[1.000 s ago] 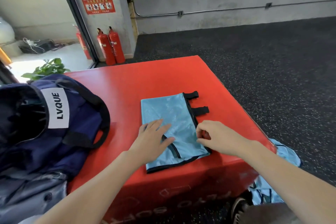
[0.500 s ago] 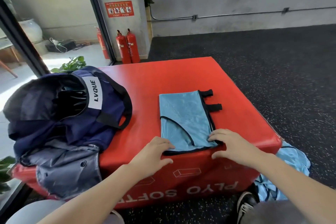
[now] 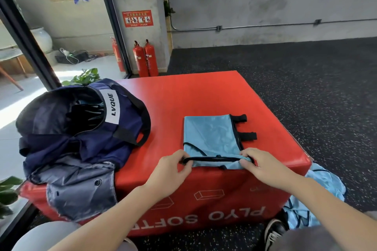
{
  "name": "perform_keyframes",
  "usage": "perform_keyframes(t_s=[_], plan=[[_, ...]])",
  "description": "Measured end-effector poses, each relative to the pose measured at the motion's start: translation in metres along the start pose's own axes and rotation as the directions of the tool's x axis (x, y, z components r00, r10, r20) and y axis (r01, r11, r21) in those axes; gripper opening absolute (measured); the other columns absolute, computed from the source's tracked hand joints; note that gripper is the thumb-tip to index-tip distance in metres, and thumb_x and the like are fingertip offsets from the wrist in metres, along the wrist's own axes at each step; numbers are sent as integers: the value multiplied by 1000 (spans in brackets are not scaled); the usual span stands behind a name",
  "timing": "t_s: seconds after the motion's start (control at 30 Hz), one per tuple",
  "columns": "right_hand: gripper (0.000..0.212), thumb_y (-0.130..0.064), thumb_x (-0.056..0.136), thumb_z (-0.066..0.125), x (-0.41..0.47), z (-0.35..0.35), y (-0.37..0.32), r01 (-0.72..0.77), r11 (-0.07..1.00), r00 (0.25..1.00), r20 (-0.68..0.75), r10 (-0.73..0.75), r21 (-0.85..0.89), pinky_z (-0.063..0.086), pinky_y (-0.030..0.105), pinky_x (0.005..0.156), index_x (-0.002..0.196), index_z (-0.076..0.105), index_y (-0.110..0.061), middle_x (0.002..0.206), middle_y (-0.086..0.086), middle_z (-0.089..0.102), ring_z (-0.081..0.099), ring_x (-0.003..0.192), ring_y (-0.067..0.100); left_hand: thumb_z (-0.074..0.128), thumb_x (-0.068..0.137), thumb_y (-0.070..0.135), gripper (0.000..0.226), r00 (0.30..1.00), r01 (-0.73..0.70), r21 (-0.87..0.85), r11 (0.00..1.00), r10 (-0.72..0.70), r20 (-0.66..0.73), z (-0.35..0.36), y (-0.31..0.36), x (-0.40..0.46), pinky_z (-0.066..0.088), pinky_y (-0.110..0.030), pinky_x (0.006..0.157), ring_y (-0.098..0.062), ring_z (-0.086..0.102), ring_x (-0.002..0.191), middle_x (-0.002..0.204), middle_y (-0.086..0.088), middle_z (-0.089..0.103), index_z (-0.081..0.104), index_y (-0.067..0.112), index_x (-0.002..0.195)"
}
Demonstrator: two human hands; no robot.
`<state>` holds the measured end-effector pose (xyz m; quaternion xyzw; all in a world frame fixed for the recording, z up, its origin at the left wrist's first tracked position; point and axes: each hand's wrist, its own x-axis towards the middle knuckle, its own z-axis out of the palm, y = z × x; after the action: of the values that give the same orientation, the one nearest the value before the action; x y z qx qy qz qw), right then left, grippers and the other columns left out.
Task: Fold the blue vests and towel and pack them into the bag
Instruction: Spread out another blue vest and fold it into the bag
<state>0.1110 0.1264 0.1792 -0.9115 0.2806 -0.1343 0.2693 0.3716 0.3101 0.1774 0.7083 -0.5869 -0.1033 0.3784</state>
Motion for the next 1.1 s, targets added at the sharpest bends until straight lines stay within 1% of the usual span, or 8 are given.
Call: perform_keyframes(t_s=[0.17,0.3,0.53,0.67,0.8,0.9,1.0,1.1], plan=[[22,-38,100,57,5,-17,-9,-51,985,997,-47,60,163,36,32,62,82,60,-26,66,-8,52,45,60,6,67,94,29,8,994,73,-152,986,-85,-72,-8,3,14,54,-43,67,-20,62,64,70,2,67,65,31,87],[17,-36,99,58,25,-24,-11,-43,981,984,-160,74,191,37,35,62,84,60,-31,64,-10,49,45,60,9,69,94,27,10,989,62,-175,983,-84,-120,-13,4,33,47,-40,59,-19,48,53,61,-4,61,67,31,85],[12,-37,100,58,77,-36,-9,-65,983,966,-236,105,172,46,33,72,88,60,-39,77,-7,67,59,74,14,66,96,34,5,974,105,-220,970,-144,-173,-10,-9,84,52,-48,67,-25,62,67,71,1,67,68,33,92],[11,-38,100,57,112,-35,4,-116,980,966,-211,149,164,46,26,56,90,61,-38,78,-5,67,61,70,16,65,97,33,5,969,136,-219,966,-175,-172,-1,-27,114,55,-43,75,-13,67,76,80,11,72,69,35,95],[13,-44,99,56,139,-25,25,-167,983,966,-184,179,80,49,34,70,89,63,-38,79,-8,68,62,77,11,65,96,32,6,956,202,-242,949,-246,-163,12,-41,136,56,-37,80,-6,68,81,82,15,72,69,36,94],[15,-48,97,57,151,-16,35,-220,975,963,-152,221,22,52,39,70,90,65,-38,79,-11,67,61,77,9,65,95,36,4,945,259,-253,932,-299,-134,22,-46,139,51,-33,67,-9,61,64,73,5,69,65,36,99],[18,-50,97,55,160,-10,40,-270,954,959,-124,254,-131,45,34,65,94,64,-35,85,-14,64,59,82,11,67,94,38,27,935,320,-207,925,-344,-93,28,-46,133,41,-17,56,-4,54,55,65,4,61,54,33,117],[21,-50,98,53,165,-5,43,-284,935,957,-118,264,-213,43,35,66,94,63,-32,91,-12,62,58,88,16,69,92,37,46,920,371,-201,906,-389,-54,27,-45,124,46,-16,59,-3,59,68,82,3,66,45,34,131]])
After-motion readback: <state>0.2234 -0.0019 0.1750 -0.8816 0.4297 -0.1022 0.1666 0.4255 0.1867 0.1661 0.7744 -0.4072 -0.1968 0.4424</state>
